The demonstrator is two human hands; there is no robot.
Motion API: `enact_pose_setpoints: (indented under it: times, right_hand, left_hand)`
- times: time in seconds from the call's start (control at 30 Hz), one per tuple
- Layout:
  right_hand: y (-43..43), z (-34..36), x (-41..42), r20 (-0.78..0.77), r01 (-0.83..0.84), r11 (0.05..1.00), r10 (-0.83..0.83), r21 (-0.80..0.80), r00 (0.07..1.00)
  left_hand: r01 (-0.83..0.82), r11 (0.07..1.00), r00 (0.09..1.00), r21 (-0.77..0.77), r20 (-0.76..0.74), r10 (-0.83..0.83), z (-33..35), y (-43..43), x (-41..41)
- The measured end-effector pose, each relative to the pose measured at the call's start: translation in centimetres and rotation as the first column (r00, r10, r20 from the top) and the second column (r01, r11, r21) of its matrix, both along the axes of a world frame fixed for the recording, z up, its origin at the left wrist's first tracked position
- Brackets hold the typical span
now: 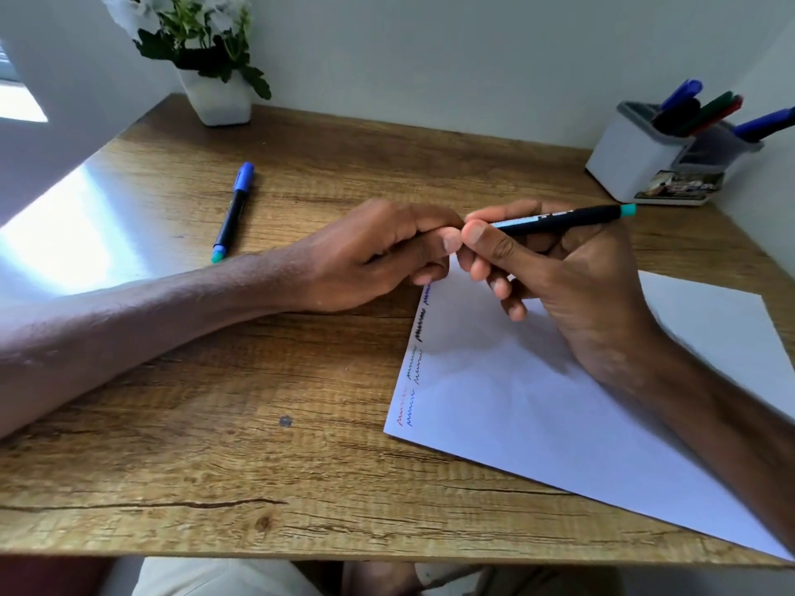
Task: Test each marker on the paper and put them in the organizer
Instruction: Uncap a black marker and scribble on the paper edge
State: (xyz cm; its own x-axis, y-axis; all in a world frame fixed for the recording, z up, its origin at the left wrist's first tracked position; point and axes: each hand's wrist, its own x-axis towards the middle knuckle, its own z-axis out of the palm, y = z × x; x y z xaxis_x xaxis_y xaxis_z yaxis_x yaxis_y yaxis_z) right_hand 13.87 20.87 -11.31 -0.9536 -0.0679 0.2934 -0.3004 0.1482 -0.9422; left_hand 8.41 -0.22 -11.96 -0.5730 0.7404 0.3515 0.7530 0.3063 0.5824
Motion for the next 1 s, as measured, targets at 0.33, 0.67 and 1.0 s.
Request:
enact_pose_setpoints:
  times: [0.33, 0.67, 1.0]
  right_hand:
    - [3.2, 2.6, -0.6, -0.116, 0.187, 0.982, -0.191, -0.040, 0.975]
    - [6.0, 4.8, -0.9, -0.454, 0.395, 0.811, -0.183, 0.431, 0.872]
    - [15.5, 6.3, -5.5, -0.434, 0.708, 0.631, -0.568, 0.316, 0.699]
  left_hand:
    - [-0.227, 0.850, 0.968, 0.475, 0.203, 0.145, 1.9, -0.1, -0.7]
    - [-0.224, 0.864, 0.940, 0.451, 0.332, 0.071, 5.3, 7.8, -2.3]
    - [-0.167, 0.941, 0.984, -0.296, -0.110, 0.140, 3.3, 13.6, -5.6]
